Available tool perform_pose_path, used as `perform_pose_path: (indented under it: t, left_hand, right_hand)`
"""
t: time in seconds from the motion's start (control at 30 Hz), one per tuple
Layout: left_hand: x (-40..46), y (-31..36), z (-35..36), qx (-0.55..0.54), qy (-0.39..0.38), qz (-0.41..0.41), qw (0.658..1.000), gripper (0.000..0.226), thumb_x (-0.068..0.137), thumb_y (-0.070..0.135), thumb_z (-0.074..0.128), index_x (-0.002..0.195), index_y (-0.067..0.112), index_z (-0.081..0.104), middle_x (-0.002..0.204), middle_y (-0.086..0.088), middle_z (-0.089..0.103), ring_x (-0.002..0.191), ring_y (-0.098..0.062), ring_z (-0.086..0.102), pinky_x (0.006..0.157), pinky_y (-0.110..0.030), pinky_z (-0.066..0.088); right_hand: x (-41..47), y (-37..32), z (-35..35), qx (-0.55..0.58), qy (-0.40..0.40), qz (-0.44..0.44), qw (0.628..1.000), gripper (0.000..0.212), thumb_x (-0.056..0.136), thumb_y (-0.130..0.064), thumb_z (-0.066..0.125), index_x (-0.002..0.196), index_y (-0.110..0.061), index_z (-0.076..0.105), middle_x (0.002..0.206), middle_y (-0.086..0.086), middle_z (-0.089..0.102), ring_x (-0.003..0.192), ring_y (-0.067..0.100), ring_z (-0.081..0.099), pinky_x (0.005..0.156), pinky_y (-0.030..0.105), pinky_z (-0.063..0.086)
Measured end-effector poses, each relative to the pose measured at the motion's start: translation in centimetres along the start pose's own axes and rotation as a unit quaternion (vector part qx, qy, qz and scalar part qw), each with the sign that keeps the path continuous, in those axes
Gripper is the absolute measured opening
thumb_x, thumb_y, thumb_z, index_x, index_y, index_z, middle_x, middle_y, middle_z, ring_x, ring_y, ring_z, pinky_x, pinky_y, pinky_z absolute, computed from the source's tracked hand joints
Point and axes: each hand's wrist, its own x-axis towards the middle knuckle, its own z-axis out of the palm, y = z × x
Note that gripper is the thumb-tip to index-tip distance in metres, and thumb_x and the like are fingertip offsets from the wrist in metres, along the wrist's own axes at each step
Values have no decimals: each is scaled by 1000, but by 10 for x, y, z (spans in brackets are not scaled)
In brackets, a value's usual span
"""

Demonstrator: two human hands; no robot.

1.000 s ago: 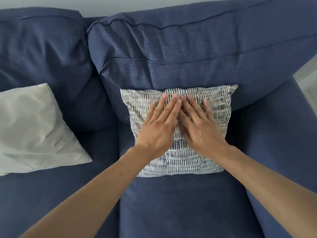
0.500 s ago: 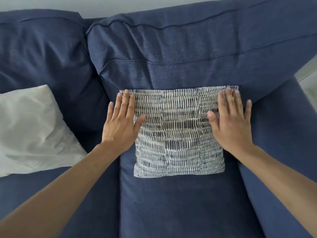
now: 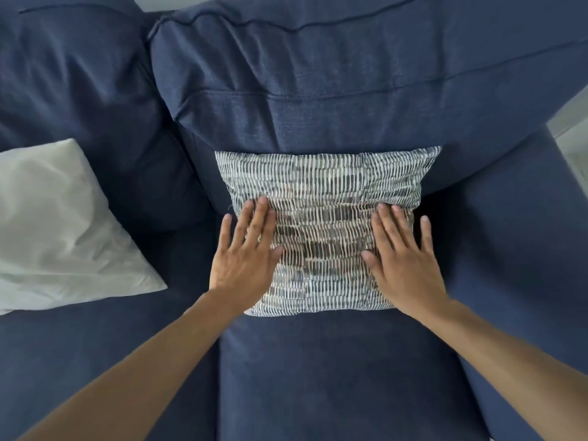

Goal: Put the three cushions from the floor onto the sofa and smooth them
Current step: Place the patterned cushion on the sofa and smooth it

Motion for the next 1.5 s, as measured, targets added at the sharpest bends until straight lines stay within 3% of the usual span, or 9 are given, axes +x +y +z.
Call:
perform_pose_path:
  t: [0.1, 0.27, 0.4, 0.6, 0.8, 1.03, 1.13, 1.4, 1.5]
  left_hand:
    - [-16, 18, 1, -43, 37, -32, 998, 71, 116, 46, 23, 171, 6, 2, 180, -15, -13, 167, -32, -11, 135, -59, 6]
    - [-43, 75, 27, -35, 32, 150, 988, 67, 116, 47, 21, 173, 14, 10, 182, -6, -2, 168, -30, 0, 132, -61, 20]
    - [-48, 53, 55, 0, -26, 85, 996, 69, 115, 51, 24, 173, 17, 11, 182, -7, -6, 168, -31, 1, 132, -62, 17]
    - [-79, 8, 68, -26, -46, -45, 998, 77, 111, 56, 26, 172, 11, 13, 181, -13, 0, 168, -34, 5, 133, -59, 17]
    - [-100, 59, 66, -23, -7, 155, 988, 72, 111, 43, 43, 173, 16, 16, 182, -10, 3, 167, -36, 10, 130, -62, 26]
    - [-105, 20, 89, 30, -92, 143, 985, 72, 108, 46, 34, 172, 17, 20, 181, -12, 4, 165, -37, 20, 123, -65, 36]
    - [-114, 1, 81, 21, -106, 103, 989, 73, 106, 49, 35, 168, 10, 33, 181, -14, 8, 161, -38, 32, 125, -62, 35]
    - [5, 40, -30, -96, 73, 106, 987, 66, 116, 39, 31, 172, 10, 12, 182, -8, 0, 168, -30, 0, 135, -54, 10]
    - [55, 49, -45, -50, 59, 114, 990, 66, 116, 43, 17, 173, 13, 2, 181, -6, -8, 168, -27, -9, 136, -55, 7]
  right_hand:
    - [-18, -16, -4, 40, 24, 6, 999, 76, 115, -49, 31, 173, -5, 7, 183, 13, -6, 170, 32, -4, 134, 68, 7]
    - [-36, -50, 13, 11, 8, -169, 986, 75, 117, -49, 39, 173, -8, 11, 184, 9, 1, 170, 27, 2, 133, 67, 15]
    - [-39, -27, 31, -26, -47, -166, 985, 74, 117, -51, 29, 173, -8, 5, 184, 8, -7, 170, 27, -4, 134, 68, 11]
    - [-61, -5, 29, 14, -24, -2, 1000, 78, 114, -49, 33, 172, -4, 9, 183, 13, -4, 170, 32, 1, 132, 72, 12]
    - [-87, -39, 36, -6, -25, -190, 982, 77, 115, -47, 42, 173, -6, 12, 184, 10, 0, 170, 29, 6, 131, 68, 14]
    - [-95, -9, 48, -20, -91, -81, 992, 70, 114, -44, 32, 172, -7, 20, 184, 8, -1, 170, 26, 5, 128, 72, 24]
    - [-93, 1, 38, 4, -59, -2, 998, 72, 113, -46, 31, 171, -4, 22, 184, 10, 3, 170, 28, 8, 130, 72, 18]
    - [30, -38, -49, 94, 89, -64, 990, 70, 117, -35, 40, 172, -2, 11, 183, 14, 3, 170, 29, 2, 134, 67, 9]
    - [68, -41, -58, 77, 64, -100, 990, 69, 118, -39, 34, 172, -4, 9, 183, 12, -1, 170, 27, -2, 136, 63, 7]
